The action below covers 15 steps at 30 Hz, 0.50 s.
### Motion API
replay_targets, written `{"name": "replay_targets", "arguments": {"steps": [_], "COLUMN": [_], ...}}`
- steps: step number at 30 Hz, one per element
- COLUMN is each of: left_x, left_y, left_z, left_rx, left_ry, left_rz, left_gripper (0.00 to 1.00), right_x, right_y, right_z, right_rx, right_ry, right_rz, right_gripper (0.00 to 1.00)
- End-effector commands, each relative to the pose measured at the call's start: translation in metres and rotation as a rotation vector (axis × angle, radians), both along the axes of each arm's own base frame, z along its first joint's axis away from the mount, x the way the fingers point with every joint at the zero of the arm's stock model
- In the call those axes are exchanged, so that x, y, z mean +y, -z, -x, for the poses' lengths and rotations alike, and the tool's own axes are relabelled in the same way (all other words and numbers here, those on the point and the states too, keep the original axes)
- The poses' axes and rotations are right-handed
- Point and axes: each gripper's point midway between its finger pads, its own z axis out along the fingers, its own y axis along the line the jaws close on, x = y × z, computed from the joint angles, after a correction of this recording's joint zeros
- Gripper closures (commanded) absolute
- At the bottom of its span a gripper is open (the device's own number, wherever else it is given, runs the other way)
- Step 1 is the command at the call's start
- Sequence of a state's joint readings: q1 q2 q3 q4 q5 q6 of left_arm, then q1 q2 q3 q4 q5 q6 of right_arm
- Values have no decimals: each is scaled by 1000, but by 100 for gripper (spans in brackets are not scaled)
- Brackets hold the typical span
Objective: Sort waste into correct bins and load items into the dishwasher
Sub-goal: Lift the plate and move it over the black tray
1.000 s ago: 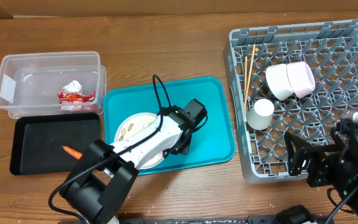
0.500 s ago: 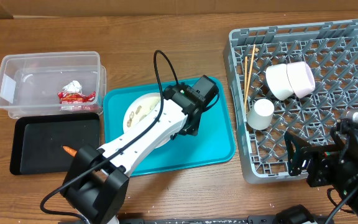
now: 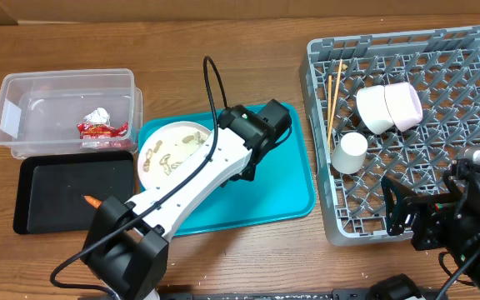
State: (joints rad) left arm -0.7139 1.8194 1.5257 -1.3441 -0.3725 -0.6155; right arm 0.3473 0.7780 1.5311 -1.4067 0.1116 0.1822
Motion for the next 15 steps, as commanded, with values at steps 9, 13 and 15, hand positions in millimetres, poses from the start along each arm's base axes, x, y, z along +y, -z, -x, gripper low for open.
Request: {"name": "replay_targets", "arguments": {"steps": [9, 13, 15], "left_x": [61, 102, 122], "left_y": [-77, -87, -86], "left_z": [-3, -5, -6], "left_rx": [-218, -249, -261], "left_ry": [-260, -382, -446], "left_rz": [68, 74, 73], "left_gripper": [96, 96, 95], "right_x": [-2, -2, -2], "right_y": [-2, -2, -2], "right_z": [0, 0, 0], "right_rx": [-10, -10, -10], "right_ry": [6, 7, 7], "right_rz": [3, 3, 3], "right_gripper": [0, 0, 0]}}
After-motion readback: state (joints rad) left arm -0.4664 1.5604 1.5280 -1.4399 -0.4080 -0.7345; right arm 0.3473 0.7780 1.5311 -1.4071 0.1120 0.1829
